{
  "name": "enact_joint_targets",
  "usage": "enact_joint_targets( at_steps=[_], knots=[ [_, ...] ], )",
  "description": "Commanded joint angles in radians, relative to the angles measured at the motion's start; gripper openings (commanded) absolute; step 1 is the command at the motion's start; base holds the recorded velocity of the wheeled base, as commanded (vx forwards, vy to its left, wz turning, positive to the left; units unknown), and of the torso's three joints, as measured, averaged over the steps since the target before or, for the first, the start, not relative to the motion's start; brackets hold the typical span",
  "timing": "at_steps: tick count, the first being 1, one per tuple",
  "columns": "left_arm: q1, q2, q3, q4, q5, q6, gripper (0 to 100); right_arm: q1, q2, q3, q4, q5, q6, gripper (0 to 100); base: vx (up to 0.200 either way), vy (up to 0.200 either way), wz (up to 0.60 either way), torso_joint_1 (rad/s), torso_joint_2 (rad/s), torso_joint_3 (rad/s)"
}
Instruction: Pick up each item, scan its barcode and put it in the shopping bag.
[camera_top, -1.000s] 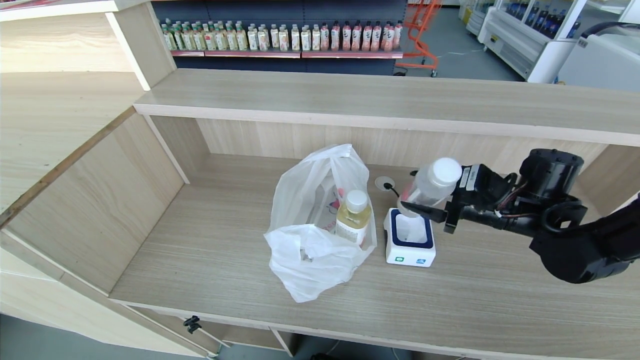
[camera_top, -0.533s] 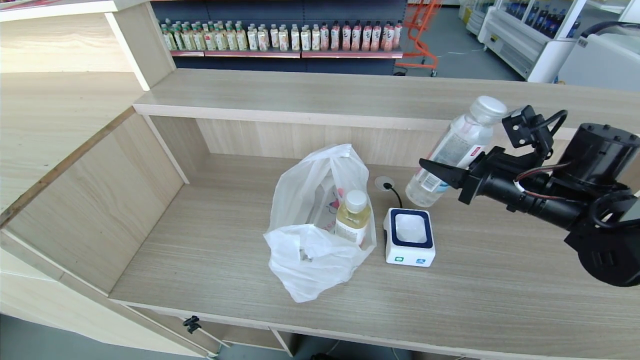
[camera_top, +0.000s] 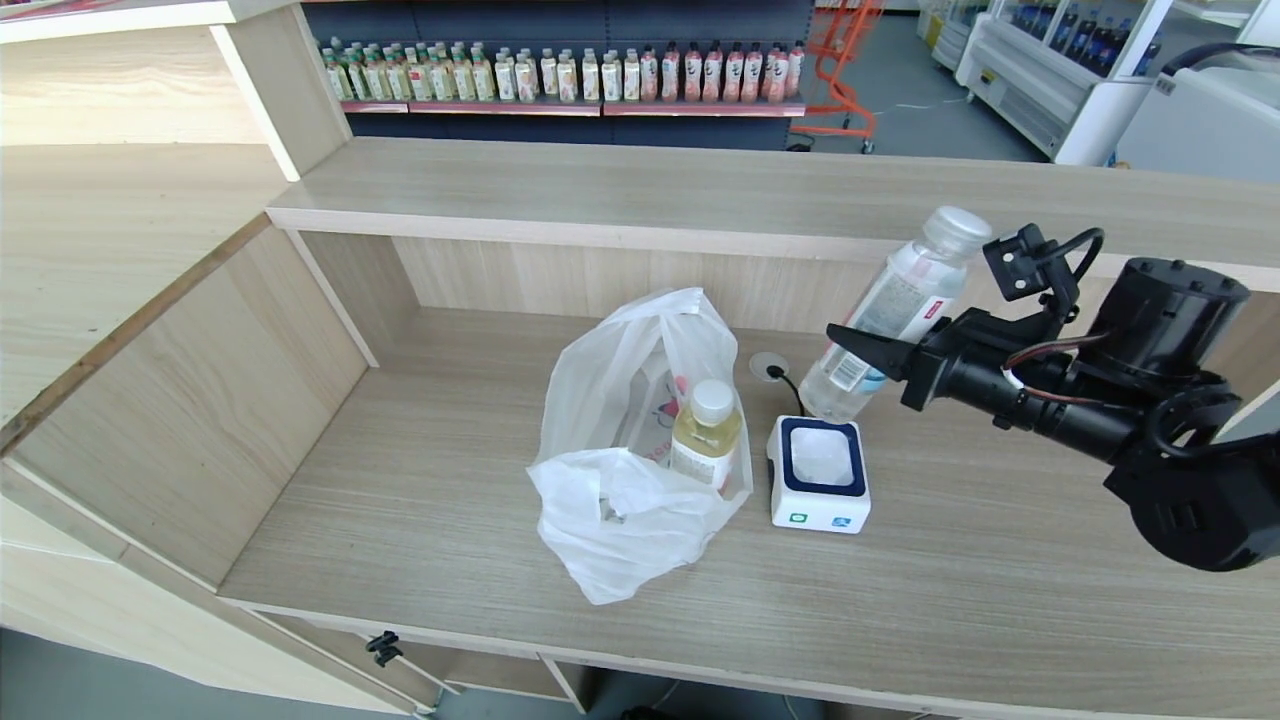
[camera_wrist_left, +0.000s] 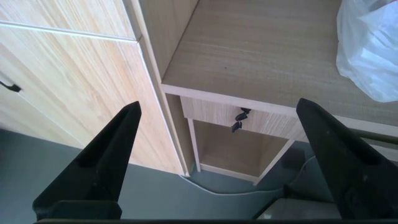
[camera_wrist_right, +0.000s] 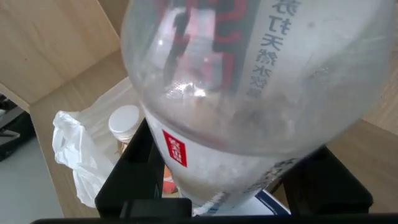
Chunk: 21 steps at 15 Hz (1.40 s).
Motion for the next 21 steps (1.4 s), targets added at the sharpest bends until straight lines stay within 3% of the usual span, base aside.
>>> enact_joint_targets(
  at_steps=[1, 14, 21],
  knots=[
    [0.0, 0.0, 0.0, 0.0, 0.0, 0.0, 100, 0.017, 0.073, -0.062, 0.003, -0.001, 0.0, 0, 0.0, 0.0, 0.0, 0.0, 0.0, 0.0],
    [0.0, 0.0, 0.0, 0.0, 0.0, 0.0, 100, 0.137, 0.384, -0.382, 0.003, -0.076, -0.003, 0, 0.0, 0.0, 0.0, 0.0, 0.0, 0.0],
    [0.0, 0.0, 0.0, 0.0, 0.0, 0.0, 100, 0.157, 0.545, -0.556, -0.017, -0.07, -0.046, 0, 0.0, 0.0, 0.0, 0.0, 0.0, 0.0]
  ],
)
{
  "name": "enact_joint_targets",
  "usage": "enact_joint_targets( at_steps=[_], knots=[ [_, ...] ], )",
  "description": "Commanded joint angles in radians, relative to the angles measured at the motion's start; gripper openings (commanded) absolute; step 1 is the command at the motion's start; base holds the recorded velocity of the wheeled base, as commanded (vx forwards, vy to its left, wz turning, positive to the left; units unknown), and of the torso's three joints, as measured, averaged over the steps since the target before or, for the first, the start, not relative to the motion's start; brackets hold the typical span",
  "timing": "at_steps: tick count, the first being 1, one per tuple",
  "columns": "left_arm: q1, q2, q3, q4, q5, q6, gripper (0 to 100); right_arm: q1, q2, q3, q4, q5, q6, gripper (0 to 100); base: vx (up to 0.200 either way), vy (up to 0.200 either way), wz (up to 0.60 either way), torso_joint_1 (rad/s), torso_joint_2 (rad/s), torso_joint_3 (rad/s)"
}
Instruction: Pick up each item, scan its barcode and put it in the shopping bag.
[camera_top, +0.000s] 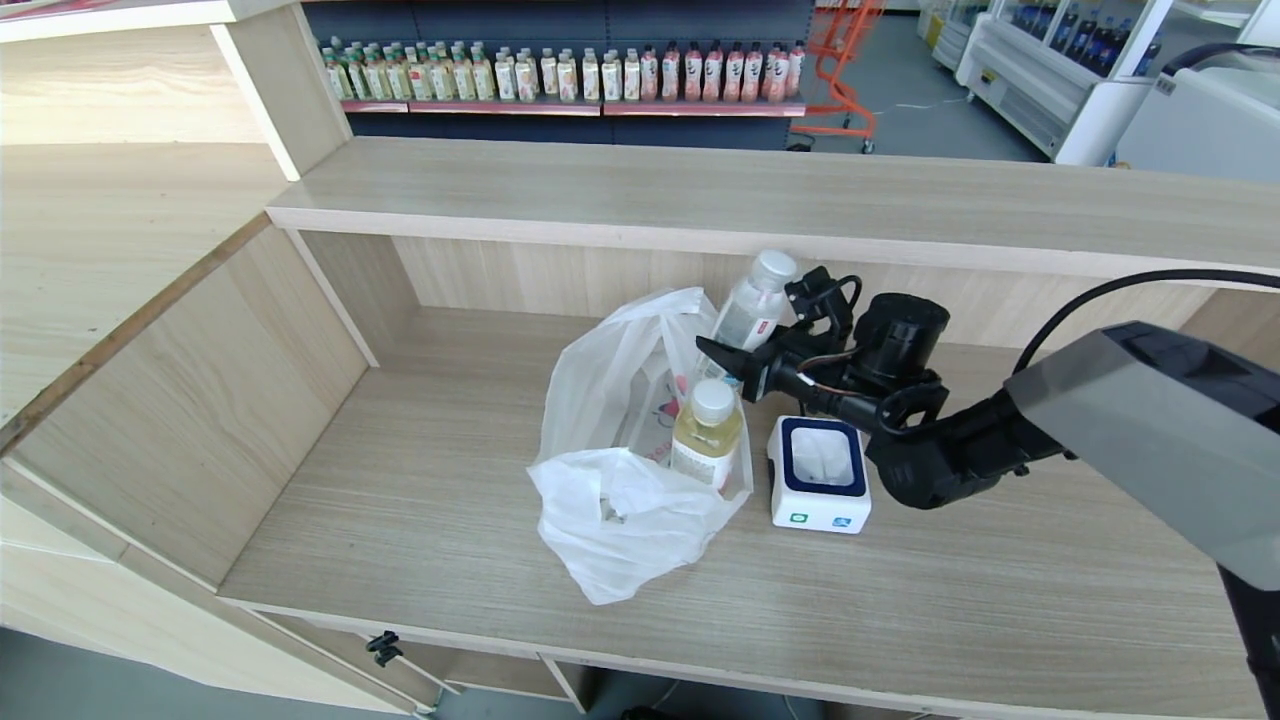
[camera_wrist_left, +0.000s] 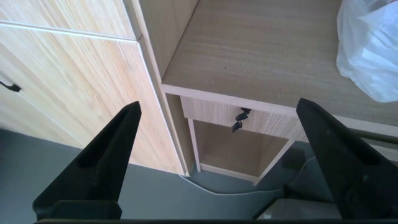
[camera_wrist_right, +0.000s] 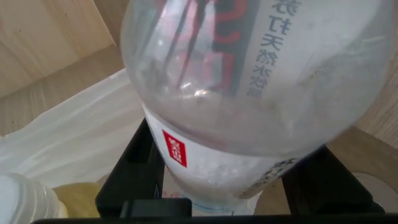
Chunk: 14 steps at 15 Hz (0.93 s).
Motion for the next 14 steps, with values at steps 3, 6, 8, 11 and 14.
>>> enact_joint_targets(
  at_steps=[3, 6, 8, 11, 14],
  knots=[
    [0.0, 0.0, 0.0, 0.0, 0.001, 0.0, 100, 0.023, 0.101, -0.102, 0.001, 0.0, -0.011, 0, 0.0, 0.0, 0.0, 0.0, 0.0, 0.0],
    [0.0, 0.0, 0.0, 0.0, 0.001, 0.0, 100, 0.023, 0.135, -0.111, -0.002, 0.0, -0.055, 0, 0.0, 0.0, 0.0, 0.0, 0.0, 0.0],
    [0.0, 0.0, 0.0, 0.0, 0.001, 0.0, 100, 0.02, 0.147, -0.111, -0.002, 0.001, -0.086, 0, 0.0, 0.0, 0.0, 0.0, 0.0, 0.0],
    [0.0, 0.0, 0.0, 0.0, 0.001, 0.0, 100, 0.016, 0.162, -0.113, -0.008, 0.003, -0.118, 0, 0.0, 0.0, 0.0, 0.0, 0.0, 0.0],
    [0.0, 0.0, 0.0, 0.0, 0.001, 0.0, 100, 0.008, 0.169, -0.111, -0.008, 0.006, -0.163, 0, 0.0, 0.0, 0.0, 0.0, 0.0, 0.0]
  ],
)
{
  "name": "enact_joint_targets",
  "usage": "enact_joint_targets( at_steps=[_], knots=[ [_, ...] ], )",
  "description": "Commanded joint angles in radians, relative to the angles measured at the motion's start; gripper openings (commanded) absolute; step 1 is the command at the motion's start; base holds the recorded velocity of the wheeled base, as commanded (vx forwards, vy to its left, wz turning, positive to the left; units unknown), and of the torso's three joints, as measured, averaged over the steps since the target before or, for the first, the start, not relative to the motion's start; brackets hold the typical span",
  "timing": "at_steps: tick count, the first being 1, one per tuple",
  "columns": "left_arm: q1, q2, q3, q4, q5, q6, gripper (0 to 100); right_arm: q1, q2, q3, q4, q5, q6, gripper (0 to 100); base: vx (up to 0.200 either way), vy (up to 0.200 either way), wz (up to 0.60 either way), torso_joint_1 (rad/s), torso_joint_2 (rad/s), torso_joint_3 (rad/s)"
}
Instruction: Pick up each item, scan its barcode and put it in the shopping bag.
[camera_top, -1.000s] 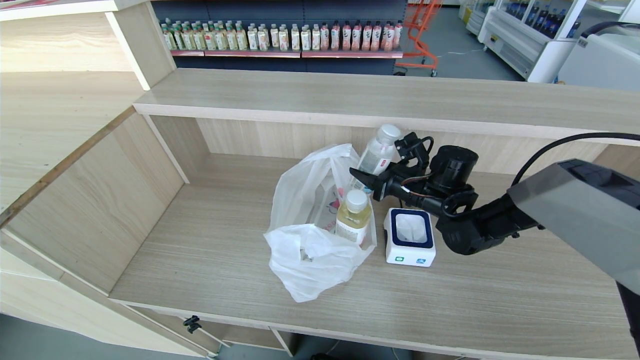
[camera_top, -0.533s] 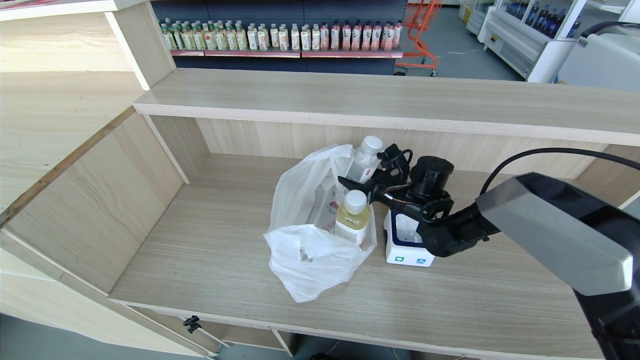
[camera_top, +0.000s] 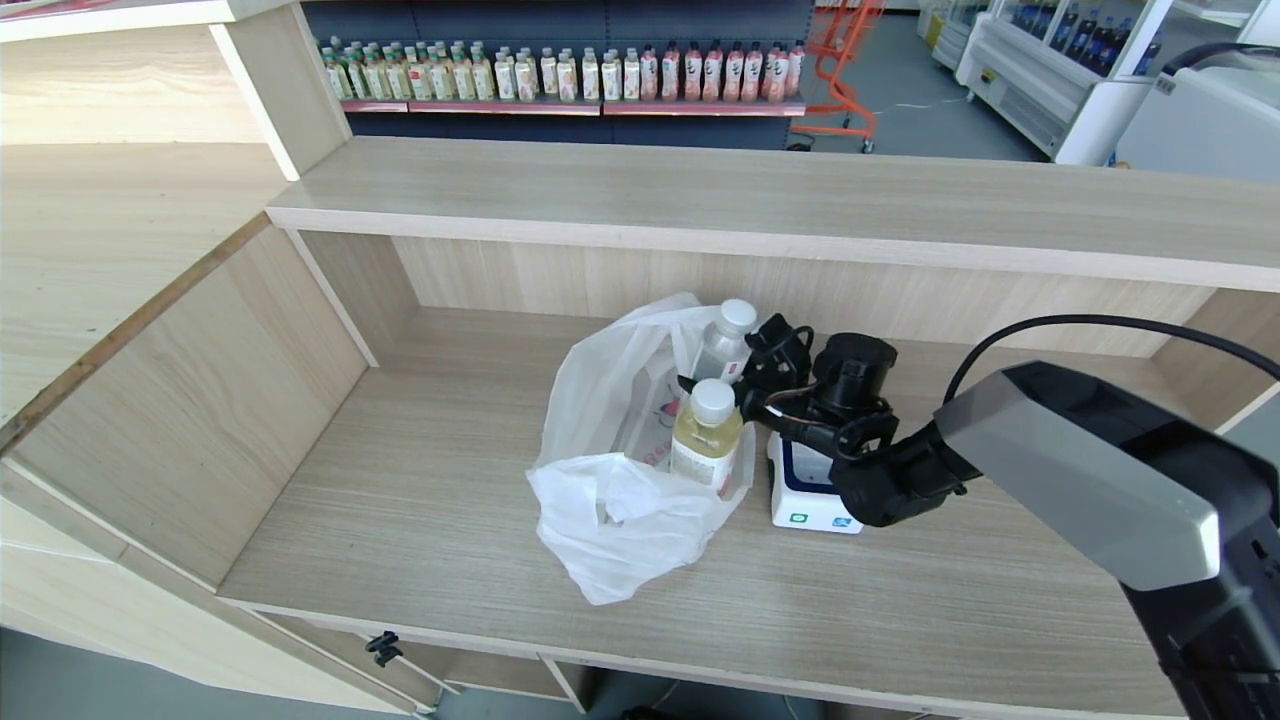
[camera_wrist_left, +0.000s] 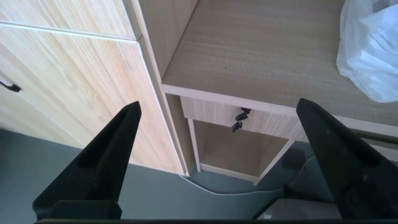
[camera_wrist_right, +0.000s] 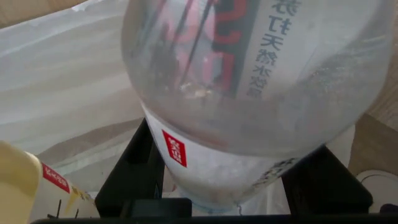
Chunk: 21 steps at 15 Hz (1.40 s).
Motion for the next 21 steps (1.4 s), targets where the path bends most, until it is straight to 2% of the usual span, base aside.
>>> enact_joint_targets(
  at_steps=[1, 2, 3, 7, 9, 11, 12, 16, 18, 20, 21],
  knots=[
    [0.0, 0.0, 0.0, 0.0, 0.0, 0.0, 100, -0.001, 0.005, -0.004, 0.0, 0.001, -0.001, 0, 0.0, 0.0, 0.0, 0.0, 0.0, 0.0],
    [0.0, 0.0, 0.0, 0.0, 0.0, 0.0, 100, -0.001, 0.006, -0.004, 0.0, 0.003, -0.003, 0, 0.0, 0.0, 0.0, 0.0, 0.0, 0.0],
    [0.0, 0.0, 0.0, 0.0, 0.0, 0.0, 100, -0.003, 0.005, -0.004, -0.002, 0.003, -0.001, 100, 0.0, 0.0, 0.0, 0.0, 0.0, 0.0],
    [0.0, 0.0, 0.0, 0.0, 0.0, 0.0, 100, -0.004, -0.029, -0.001, -0.01, 0.024, 0.062, 100, 0.0, 0.0, 0.0, 0.0, 0.0, 0.0],
    [0.0, 0.0, 0.0, 0.0, 0.0, 0.0, 100, -0.008, -0.094, 0.013, -0.008, 0.024, 0.134, 100, 0.0, 0.0, 0.0, 0.0, 0.0, 0.0],
    [0.0, 0.0, 0.0, 0.0, 0.0, 0.0, 100, -0.026, -0.23, 0.113, -0.008, 0.024, 0.224, 100, 0.0, 0.0, 0.0, 0.0, 0.0, 0.0],
    [0.0, 0.0, 0.0, 0.0, 0.0, 0.0, 100, -0.04, -0.29, 0.177, -0.008, 0.024, 0.238, 100, 0.0, 0.0, 0.0, 0.0, 0.0, 0.0],
    [0.0, 0.0, 0.0, 0.0, 0.0, 0.0, 100, -0.092, -0.683, 0.625, 0.0, 0.085, 0.289, 100, 0.0, 0.0, 0.0, 0.0, 0.0, 0.0],
    [0.0, 0.0, 0.0, 0.0, 0.0, 0.0, 100, -0.113, -0.864, 0.794, 0.016, 0.084, 0.33, 100, 0.0, 0.0, 0.0, 0.0, 0.0, 0.0],
    [0.0, 0.0, 0.0, 0.0, 0.0, 0.0, 100, -0.213, -1.012, 0.923, 0.087, 0.078, 0.329, 100, 0.0, 0.0, 0.0, 0.0, 0.0, 0.0],
    [0.0, 0.0, 0.0, 0.0, 0.0, 0.0, 100, -0.29, -1.143, 0.998, 0.225, 0.073, 0.307, 100, 0.0, 0.0, 0.0, 0.0, 0.0, 0.0]
  ],
)
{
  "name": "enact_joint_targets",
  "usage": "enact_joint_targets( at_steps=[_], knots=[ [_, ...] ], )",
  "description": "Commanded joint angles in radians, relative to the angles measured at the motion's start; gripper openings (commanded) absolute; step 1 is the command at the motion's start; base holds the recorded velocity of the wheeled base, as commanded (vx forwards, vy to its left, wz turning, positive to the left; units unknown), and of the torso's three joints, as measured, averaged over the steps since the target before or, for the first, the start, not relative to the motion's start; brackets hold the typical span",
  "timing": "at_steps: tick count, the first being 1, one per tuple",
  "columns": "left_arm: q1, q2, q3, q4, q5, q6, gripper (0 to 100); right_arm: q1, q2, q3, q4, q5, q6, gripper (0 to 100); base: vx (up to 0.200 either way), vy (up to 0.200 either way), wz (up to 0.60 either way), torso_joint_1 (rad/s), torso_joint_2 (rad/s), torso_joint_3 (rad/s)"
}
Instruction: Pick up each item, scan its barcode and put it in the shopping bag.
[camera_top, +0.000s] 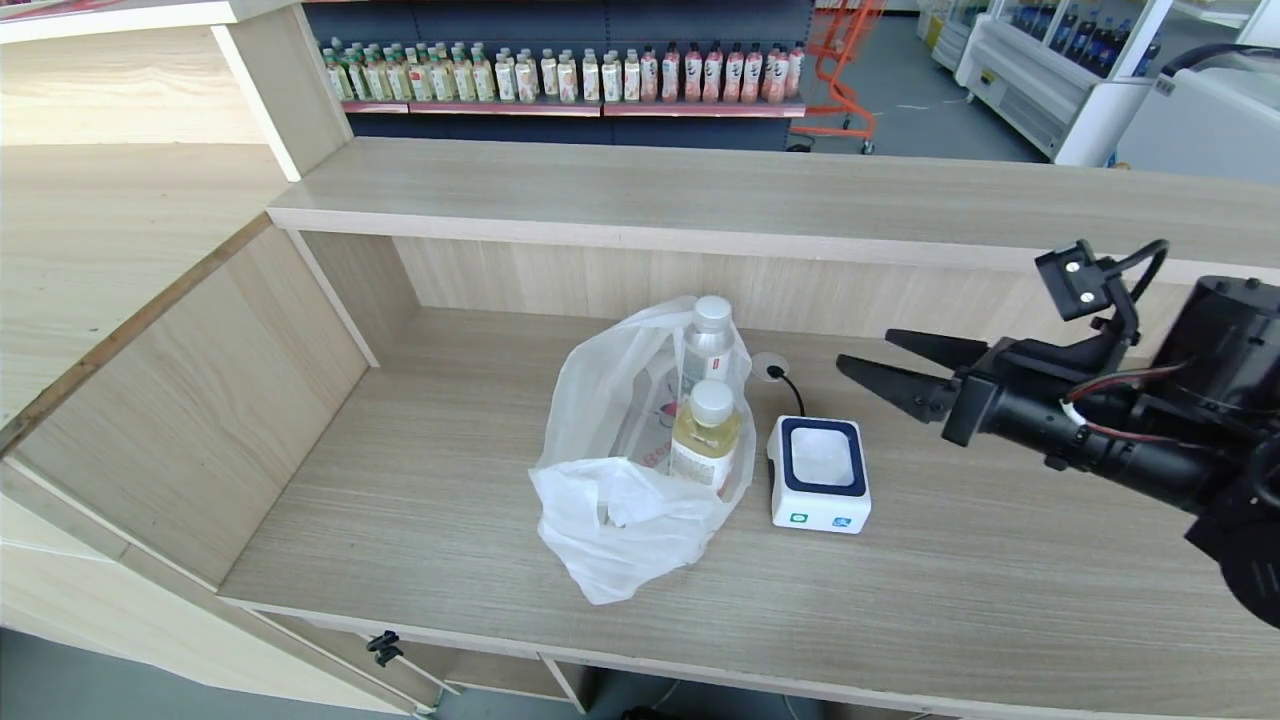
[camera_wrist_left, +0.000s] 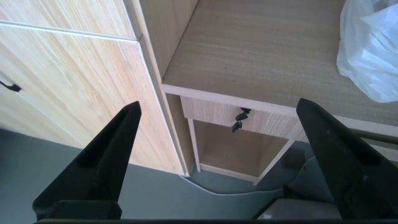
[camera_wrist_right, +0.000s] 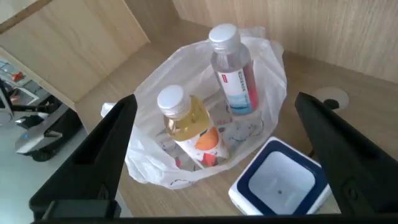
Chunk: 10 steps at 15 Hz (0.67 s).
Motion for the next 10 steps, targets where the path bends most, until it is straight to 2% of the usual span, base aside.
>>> enact_joint_targets(
  at_steps=[1, 2, 3, 4, 6, 7, 8, 10],
  knots=[
    [0.0, 0.0, 0.0, 0.0, 0.001, 0.0, 100, -0.206, -0.472, 0.255, 0.341, -0.04, -0.076, 100, 0.0, 0.0, 0.0, 0.0, 0.0, 0.0],
    [0.0, 0.0, 0.0, 0.0, 0.001, 0.0, 100, -0.235, -0.584, 0.295, 0.467, -0.102, -0.102, 100, 0.0, 0.0, 0.0, 0.0, 0.0, 0.0],
    [0.0, 0.0, 0.0, 0.0, 0.001, 0.0, 100, -0.233, -0.785, 0.356, 0.658, -0.278, -0.094, 100, 0.0, 0.0, 0.0, 0.0, 0.0, 0.0],
    [0.0, 0.0, 0.0, 0.0, 0.001, 0.0, 100, -0.23, -0.936, 0.411, 0.775, -0.381, -0.089, 100, 0.0, 0.0, 0.0, 0.0, 0.0, 0.0],
    [0.0, 0.0, 0.0, 0.0, 0.001, 0.0, 100, -0.229, -1.149, 0.488, 0.864, -0.41, -0.096, 100, 0.0, 0.0, 0.0, 0.0, 0.0, 0.0],
    [0.0, 0.0, 0.0, 0.0, 0.001, 0.0, 100, -0.25, -1.327, 0.559, 0.908, -0.454, -0.114, 100, 0.0, 0.0, 0.0, 0.0, 0.0, 0.0],
    [0.0, 0.0, 0.0, 0.0, 0.001, 0.0, 100, -0.284, -1.43, 0.576, 0.953, -0.505, -0.146, 100, 0.0, 0.0, 0.0, 0.0, 0.0, 0.0],
    [0.0, 0.0, 0.0, 0.0, 0.001, 0.0, 100, -0.287, -1.558, 0.612, 0.999, -0.545, -0.158, 100, 0.0, 0.0, 0.0, 0.0, 0.0, 0.0]
  ],
)
